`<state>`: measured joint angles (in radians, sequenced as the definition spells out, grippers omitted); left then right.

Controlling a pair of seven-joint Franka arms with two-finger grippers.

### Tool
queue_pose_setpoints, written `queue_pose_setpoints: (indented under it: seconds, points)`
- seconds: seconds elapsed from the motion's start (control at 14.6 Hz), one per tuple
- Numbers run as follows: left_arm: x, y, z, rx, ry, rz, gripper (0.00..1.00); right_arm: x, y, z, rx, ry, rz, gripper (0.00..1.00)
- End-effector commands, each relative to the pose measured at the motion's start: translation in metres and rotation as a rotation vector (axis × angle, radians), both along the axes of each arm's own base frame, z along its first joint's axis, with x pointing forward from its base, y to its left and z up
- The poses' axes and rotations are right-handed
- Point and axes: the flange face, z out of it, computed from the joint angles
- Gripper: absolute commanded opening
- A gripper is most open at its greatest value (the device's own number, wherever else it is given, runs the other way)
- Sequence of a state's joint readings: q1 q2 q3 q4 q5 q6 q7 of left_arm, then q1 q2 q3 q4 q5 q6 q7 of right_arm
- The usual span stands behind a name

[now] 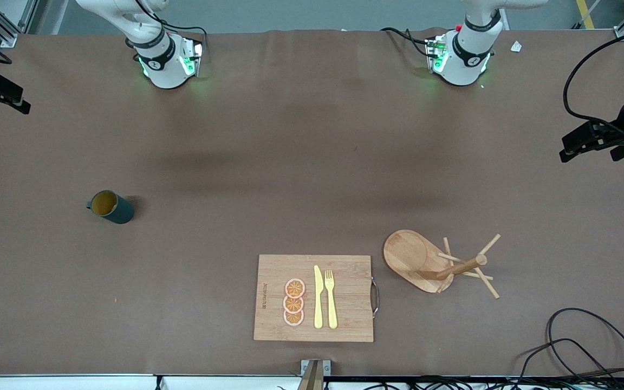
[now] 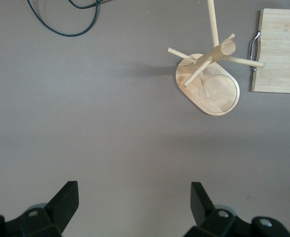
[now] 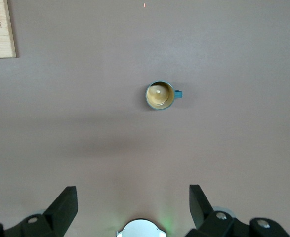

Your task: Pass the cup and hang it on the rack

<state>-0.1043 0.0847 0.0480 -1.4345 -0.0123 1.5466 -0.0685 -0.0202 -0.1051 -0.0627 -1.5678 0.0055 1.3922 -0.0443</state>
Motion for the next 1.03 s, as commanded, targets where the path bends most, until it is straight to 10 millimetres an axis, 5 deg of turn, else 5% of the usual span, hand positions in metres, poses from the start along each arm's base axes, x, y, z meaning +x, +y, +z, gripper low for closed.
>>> queue_pose_setpoints:
  seconds: [0.0,0.75,0.89,0.96]
  points:
    - [0.003,0.003,0.004,0.018,-0.01,-0.014,1.0,-0.009,-0.003,0.0,0.024,-0.005,0.0,1.0]
    - [0.003,0.003,0.004,0.016,-0.01,-0.014,1.0,-0.01,-0.004,0.003,0.022,0.023,-0.009,1.0]
    - [0.003,0.003,0.004,0.016,-0.01,-0.014,1.0,-0.002,-0.01,-0.008,0.011,0.039,-0.017,1.0]
    - [0.003,0.003,0.004,0.016,-0.01,-0.014,1.0,0.016,-0.011,-0.034,0.01,0.085,-0.016,1.0]
